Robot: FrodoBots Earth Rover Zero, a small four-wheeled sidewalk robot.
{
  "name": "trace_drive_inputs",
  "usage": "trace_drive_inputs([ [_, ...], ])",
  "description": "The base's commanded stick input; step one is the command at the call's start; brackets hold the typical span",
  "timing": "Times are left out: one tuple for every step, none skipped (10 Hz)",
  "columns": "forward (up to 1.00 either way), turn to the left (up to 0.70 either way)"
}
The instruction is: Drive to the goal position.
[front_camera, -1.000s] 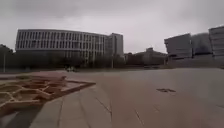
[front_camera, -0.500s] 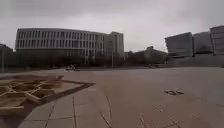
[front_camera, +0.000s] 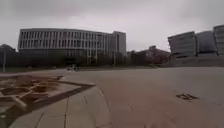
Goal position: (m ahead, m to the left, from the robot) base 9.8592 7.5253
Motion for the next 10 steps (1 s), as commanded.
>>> trace_drive_inputs([
  [0.7, 0.28],
  [0.7, 0.17],
  [0.7, 0.01],
  [0.7, 0.0],
  [0.7, 0.0],
  [0.7, 0.16],
  [0.7, 0.23],
  [0.7, 0.27],
  [0.7, 0.0],
  [0.7, 0.0],
])
